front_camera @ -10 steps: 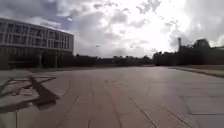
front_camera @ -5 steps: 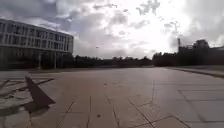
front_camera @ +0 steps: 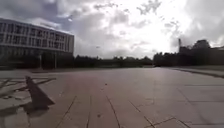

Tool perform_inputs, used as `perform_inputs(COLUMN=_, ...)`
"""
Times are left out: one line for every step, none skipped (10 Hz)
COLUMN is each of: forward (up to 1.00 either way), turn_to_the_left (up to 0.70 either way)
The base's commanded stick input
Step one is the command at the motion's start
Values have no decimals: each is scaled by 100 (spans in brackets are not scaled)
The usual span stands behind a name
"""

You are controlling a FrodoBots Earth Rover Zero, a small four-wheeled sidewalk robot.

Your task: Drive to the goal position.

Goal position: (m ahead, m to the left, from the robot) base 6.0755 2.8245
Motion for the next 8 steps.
perform_inputs(forward=70, turn_to_the_left=0)
perform_inputs(forward=70, turn_to_the_left=0)
perform_inputs(forward=70, turn_to_the_left=0)
perform_inputs(forward=70, turn_to_the_left=0)
perform_inputs(forward=70, turn_to_the_left=0)
perform_inputs(forward=70, turn_to_the_left=0)
perform_inputs(forward=70, turn_to_the_left=0)
perform_inputs(forward=70, turn_to_the_left=0)
